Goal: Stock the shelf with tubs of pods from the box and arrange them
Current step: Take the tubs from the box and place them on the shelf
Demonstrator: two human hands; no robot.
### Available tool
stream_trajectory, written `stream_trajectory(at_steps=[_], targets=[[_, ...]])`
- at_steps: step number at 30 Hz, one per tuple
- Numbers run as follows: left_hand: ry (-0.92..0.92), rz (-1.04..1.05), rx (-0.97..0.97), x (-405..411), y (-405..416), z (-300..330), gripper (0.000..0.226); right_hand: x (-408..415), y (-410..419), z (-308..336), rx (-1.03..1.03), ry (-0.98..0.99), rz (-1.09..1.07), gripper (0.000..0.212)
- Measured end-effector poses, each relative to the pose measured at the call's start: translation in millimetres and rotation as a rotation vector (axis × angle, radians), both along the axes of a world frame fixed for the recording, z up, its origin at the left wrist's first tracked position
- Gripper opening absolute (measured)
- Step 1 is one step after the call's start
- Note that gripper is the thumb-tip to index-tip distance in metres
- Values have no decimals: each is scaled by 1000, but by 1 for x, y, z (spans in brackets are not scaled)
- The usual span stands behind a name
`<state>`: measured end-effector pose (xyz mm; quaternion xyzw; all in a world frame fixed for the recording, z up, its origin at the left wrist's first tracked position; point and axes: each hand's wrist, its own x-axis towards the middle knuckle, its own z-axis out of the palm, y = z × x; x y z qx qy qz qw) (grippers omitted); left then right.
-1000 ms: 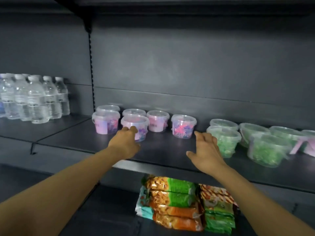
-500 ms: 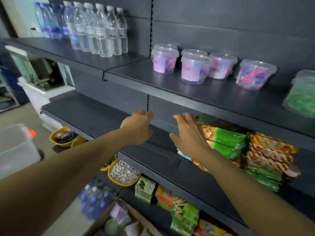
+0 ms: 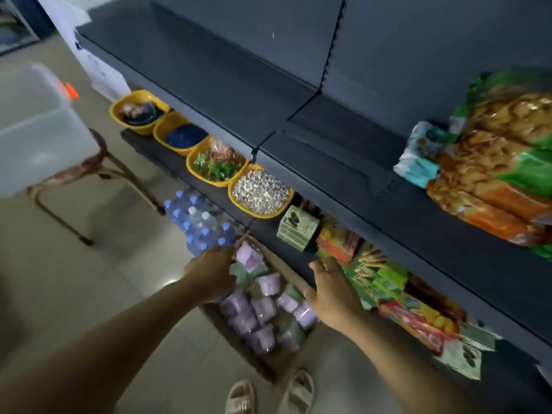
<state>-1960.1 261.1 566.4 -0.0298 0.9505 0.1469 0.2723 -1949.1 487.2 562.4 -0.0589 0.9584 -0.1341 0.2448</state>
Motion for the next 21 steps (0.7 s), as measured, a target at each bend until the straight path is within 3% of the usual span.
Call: stream_trajectory(at_steps=[4, 10, 15, 21], targets=[[-131, 61, 16, 30, -21, -87, 52, 19, -5, -90, 21, -126, -1, 40], [-297, 148, 27, 57, -33, -228, 44, 28, -10, -234, 12, -267, -33, 52], [-284, 349, 121, 55, -25, -352, 34, 21, -15, -357, -2, -293, -13, 51], [-304, 674, 226, 48, -22, -493, 45, 17, -37, -491, -9, -308, -64, 59]])
